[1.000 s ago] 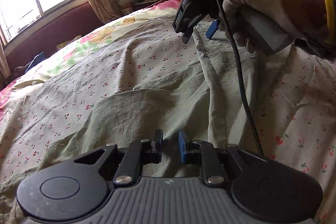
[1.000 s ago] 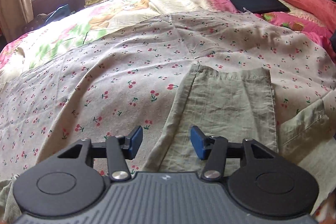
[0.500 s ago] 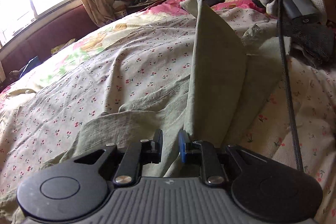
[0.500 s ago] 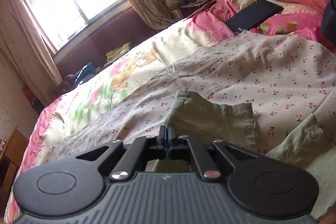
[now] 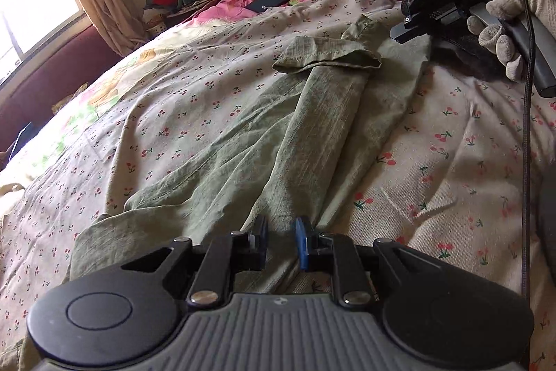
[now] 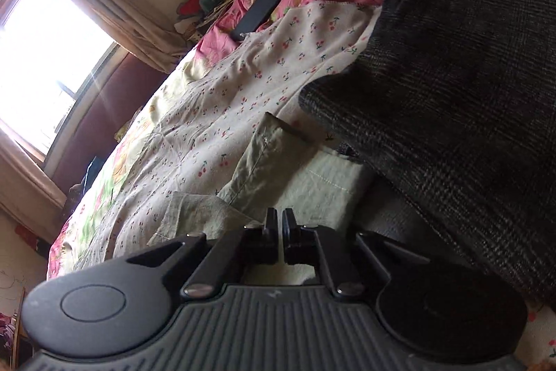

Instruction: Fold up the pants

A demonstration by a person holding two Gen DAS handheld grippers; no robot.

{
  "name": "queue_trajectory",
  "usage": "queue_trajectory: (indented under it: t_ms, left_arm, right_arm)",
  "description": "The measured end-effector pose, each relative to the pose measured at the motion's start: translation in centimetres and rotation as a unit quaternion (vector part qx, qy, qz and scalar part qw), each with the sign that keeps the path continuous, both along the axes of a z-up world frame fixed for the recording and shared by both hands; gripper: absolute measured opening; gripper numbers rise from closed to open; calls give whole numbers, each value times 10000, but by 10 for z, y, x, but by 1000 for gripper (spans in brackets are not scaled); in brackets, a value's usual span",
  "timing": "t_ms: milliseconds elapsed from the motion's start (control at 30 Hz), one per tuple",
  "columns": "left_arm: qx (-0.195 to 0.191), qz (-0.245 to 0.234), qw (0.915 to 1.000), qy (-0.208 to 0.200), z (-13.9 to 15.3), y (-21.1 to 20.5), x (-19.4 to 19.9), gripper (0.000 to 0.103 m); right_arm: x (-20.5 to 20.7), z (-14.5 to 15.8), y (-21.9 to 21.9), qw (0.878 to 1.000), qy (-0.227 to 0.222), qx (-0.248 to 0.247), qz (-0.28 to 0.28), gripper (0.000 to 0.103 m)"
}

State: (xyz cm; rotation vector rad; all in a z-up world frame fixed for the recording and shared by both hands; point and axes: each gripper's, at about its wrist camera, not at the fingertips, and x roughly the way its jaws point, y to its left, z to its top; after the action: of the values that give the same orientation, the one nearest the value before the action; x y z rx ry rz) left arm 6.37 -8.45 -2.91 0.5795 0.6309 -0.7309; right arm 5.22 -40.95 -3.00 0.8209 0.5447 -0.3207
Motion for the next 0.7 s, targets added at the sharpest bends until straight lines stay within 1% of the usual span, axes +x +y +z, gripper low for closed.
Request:
queue_trajectory:
  t_ms: [67, 100, 133, 167, 200, 233, 300, 333, 367, 400, 433, 467, 500, 533, 567, 633, 700]
  left_arm:
    - [-54, 40, 10000, 42, -1, -2, 3, 34]
    - [-85, 58, 9999, 77, -1, -3, 4, 34]
    - [-113, 79, 9999, 81, -1, -3, 5, 34]
    - [-136, 92, 9998, 79, -1, -2, 5, 34]
    - [-161, 96, 9998, 71, -1, -1, 5, 34]
    - [-176, 89, 9998, 46, -2, -1, 4, 34]
    - [-204, 50, 9998, -11, -5, -1, 3, 35]
    - [-228, 16, 9997, -18, -6, -1, 3, 35]
    - [-249, -5, 9997, -12, -7, -1, 3, 35]
    - [-260, -12, 9997, 7, -7, 0, 3, 35]
    - [-261, -19, 9997, 20, -8, 0, 4, 35]
    - [-263, -27, 9996, 23, -8, 0, 4, 35]
    - [-260, -23, 9997, 16, -7, 0, 5, 37]
    - [-254, -18, 9997, 14, -6, 1, 6, 39]
    - [-254, -13, 9997, 17, -6, 1, 7, 40]
    - [-265, 27, 9996, 8, -4, 2, 10, 40]
    - [-294, 87, 9995, -56, 0, 4, 11, 40]
  right_arm:
    - [15, 15, 18, 9960, 16, -772, 452, 9]
    - [25, 22, 32, 9894, 45, -1233, 762, 12]
    - [33, 25, 44, 9808, 109, -1632, 1062, 22]
    - [43, 28, 62, 9624, 237, -2225, 1542, 39]
    - [47, 28, 77, 9452, 323, -2658, 1866, 45]
    - [46, 27, 90, 9280, 343, -3022, 2151, 47]
    - [41, 21, 109, 9000, 384, -3508, 2560, 51]
    - [37, 16, 116, 8885, 425, -3687, 2699, 58]
    - [33, 9, 120, 8789, 480, -3835, 2795, 59]
    - [32, 3, 123, 8720, 553, -3956, 2829, 59]
    - [33, -5, 123, 8681, 682, -4062, 2770, 58]
    - [36, -10, 122, 8693, 783, -4105, 2641, 50]
    - [40, -12, 116, 8765, 836, -4032, 2494, 39]
    - [46, -12, 107, 8893, 869, -3821, 2360, 13]
    - [49, -9, 97, 9057, 843, -3506, 2230, 3]
    - [49, 5, 77, 9340, 615, -2934, 1944, 3]
    - [44, 24, 60, 9554, 272, -2372, 1740, 3]
